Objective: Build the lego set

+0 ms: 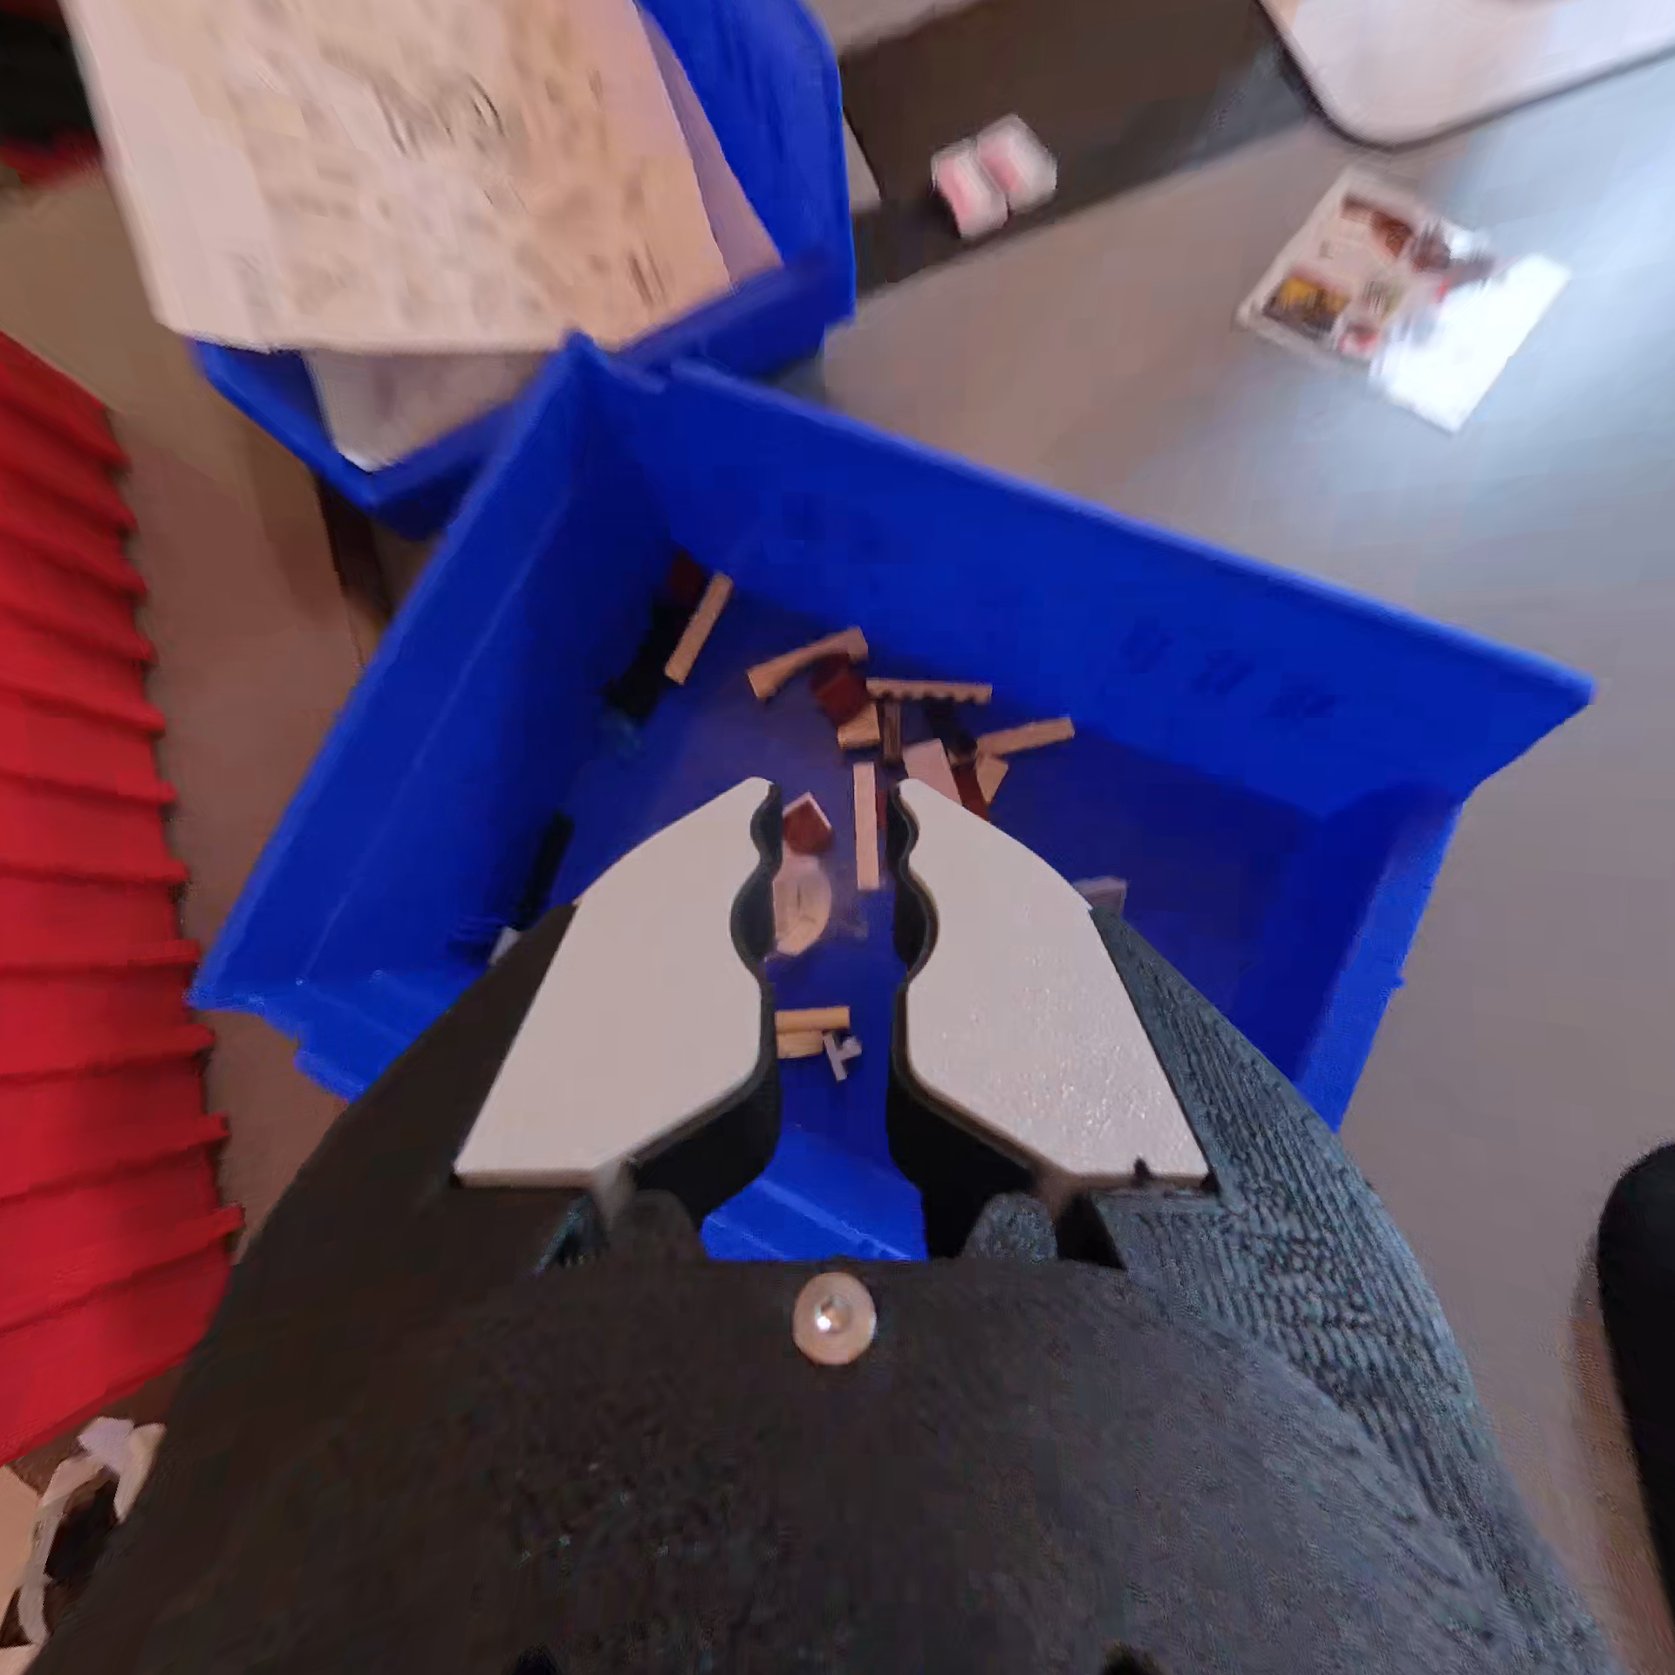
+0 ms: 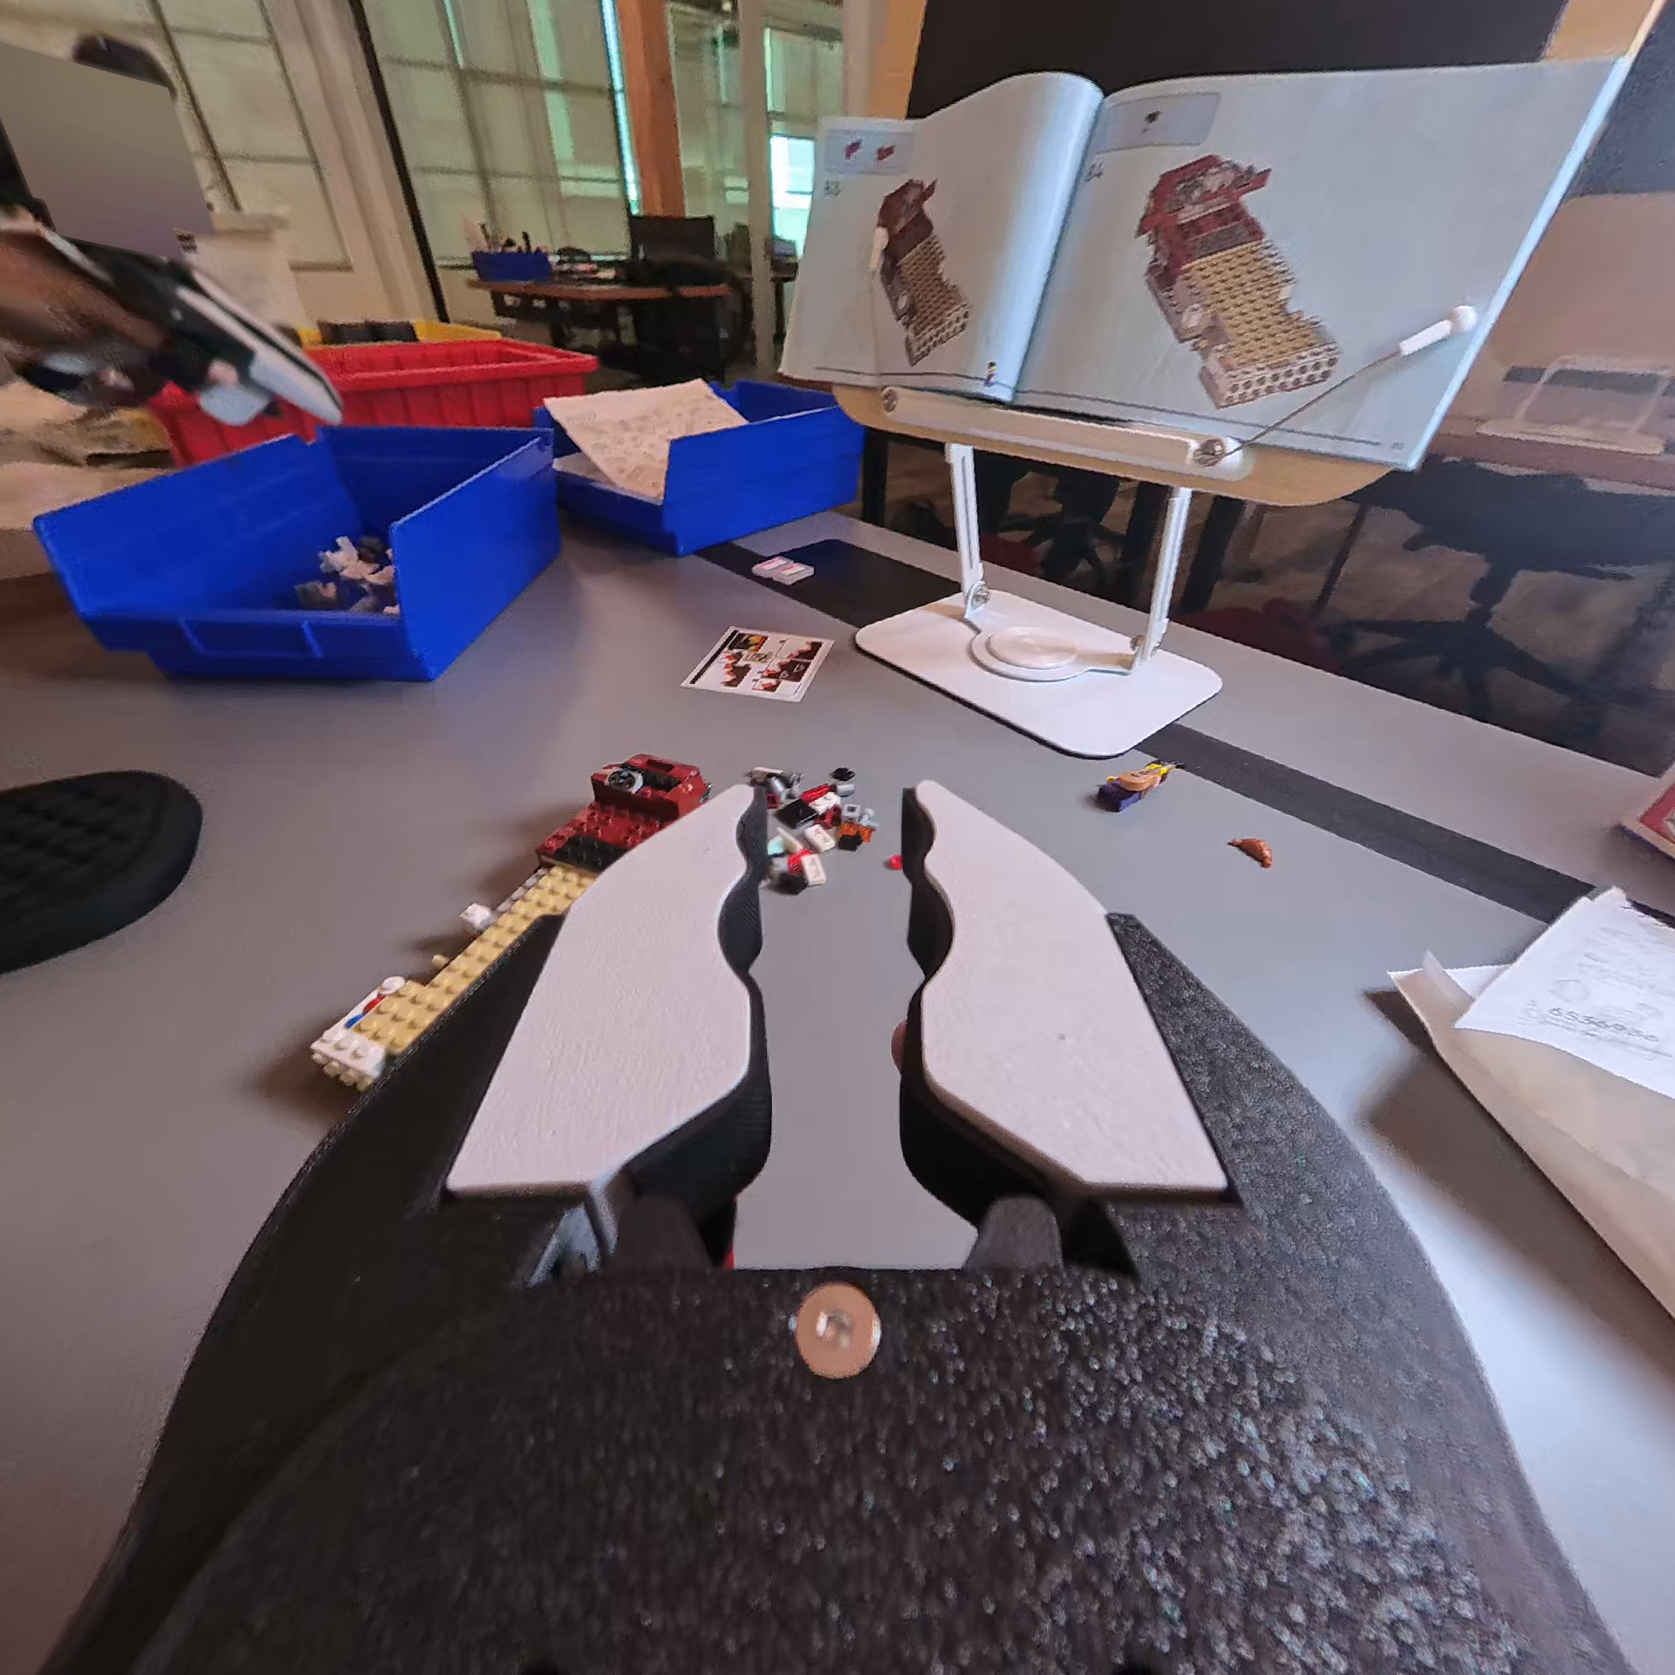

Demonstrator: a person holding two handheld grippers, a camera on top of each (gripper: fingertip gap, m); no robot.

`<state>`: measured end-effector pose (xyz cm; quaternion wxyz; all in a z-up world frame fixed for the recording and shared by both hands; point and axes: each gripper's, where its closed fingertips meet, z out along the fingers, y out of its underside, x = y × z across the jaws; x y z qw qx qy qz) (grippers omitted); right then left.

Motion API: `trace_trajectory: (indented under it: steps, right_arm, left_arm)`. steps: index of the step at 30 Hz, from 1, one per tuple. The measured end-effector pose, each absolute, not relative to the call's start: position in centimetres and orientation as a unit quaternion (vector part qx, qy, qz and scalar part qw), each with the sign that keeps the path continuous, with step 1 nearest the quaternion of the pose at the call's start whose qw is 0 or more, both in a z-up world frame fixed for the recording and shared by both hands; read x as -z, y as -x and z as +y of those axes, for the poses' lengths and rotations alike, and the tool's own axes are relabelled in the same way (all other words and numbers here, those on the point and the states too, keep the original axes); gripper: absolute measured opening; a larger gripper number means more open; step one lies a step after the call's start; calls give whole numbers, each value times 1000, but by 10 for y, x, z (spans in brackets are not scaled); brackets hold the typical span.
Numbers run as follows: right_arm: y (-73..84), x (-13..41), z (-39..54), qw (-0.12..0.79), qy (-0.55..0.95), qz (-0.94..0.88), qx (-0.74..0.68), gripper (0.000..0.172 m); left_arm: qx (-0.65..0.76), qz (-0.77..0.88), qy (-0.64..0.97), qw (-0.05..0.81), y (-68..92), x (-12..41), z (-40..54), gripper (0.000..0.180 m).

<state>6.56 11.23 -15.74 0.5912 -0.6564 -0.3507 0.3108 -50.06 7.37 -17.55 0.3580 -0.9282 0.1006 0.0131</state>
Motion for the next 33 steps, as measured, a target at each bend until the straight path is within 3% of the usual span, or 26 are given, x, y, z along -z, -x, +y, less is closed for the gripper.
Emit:
trace_trajectory:
  steps: [7,16,24,33]
  right_arm:
    - [-83,150,129,622,668,-304,-273,30]
    - [-94,155,139,628,681,-283,-248,32]
    - [-106,159,146,633,688,-266,-235,33]
    - [-106,161,146,633,688,-272,-227,34]
  left_arm:
    - [58,192,963,180,486,251,81,19]
    - [24,216,967,130,493,281,106,17]
    - [39,283,957,55,498,283,69,17]
    - [-2,276,960,44,523,287,75,39]
